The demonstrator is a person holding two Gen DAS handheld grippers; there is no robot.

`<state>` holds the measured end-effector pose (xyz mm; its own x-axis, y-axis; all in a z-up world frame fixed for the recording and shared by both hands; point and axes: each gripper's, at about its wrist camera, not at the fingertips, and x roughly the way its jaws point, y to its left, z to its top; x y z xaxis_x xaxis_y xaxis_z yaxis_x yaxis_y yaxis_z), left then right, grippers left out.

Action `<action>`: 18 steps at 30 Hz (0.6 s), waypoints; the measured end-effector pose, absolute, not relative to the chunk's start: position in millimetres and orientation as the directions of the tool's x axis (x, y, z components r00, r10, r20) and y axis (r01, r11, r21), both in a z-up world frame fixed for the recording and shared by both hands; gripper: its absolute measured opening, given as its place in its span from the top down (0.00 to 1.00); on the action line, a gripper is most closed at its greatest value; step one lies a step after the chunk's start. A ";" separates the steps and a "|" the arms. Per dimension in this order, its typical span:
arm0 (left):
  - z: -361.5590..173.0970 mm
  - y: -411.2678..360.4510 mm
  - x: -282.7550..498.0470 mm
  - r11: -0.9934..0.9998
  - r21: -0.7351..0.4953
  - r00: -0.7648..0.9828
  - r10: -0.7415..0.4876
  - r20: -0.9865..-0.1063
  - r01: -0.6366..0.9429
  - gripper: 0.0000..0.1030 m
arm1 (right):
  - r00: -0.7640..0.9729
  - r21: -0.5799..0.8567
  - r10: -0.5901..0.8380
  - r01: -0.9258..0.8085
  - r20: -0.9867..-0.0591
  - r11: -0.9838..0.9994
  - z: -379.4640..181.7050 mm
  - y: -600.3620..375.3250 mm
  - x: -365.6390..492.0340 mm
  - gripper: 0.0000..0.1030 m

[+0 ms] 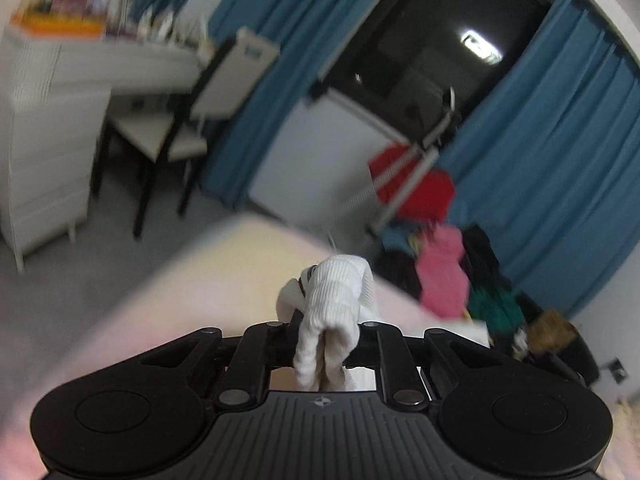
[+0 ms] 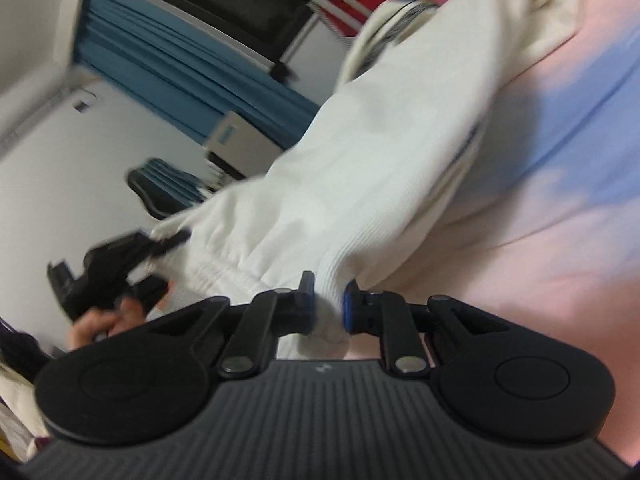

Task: Fold clothes

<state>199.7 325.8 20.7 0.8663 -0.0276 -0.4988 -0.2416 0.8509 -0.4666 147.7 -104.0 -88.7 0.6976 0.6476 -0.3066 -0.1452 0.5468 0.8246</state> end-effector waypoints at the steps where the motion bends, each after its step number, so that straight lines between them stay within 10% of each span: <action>1: 19.2 333.5 214.2 0.858 -0.444 0.861 -0.005 -0.508 -0.257 0.85 | 0.708 0.826 0.647 -0.164 -0.281 0.539 -86.1 -85.0 152.9 0.84; 7: 9.8 379.3 301.5 0.888 -0.302 0.824 0.133 -0.551 -0.346 0.84 | 0.673 0.841 0.713 -0.258 -0.197 0.476 -89.7 36.4 202.9 0.85; 18: -52.4 451.1 400.6 0.855 -0.188 0.735 0.279 -0.618 -0.483 0.77 | 0.549 0.767 0.767 -0.317 -0.332 0.558 -139.0 127.7 279.7 0.84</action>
<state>400.6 451.1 -52.4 0.7351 0.2791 -0.6179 -0.4831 0.8550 -0.1885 279.7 127.7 -139.0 0.5493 0.7670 -0.3316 -0.3169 0.5584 0.7666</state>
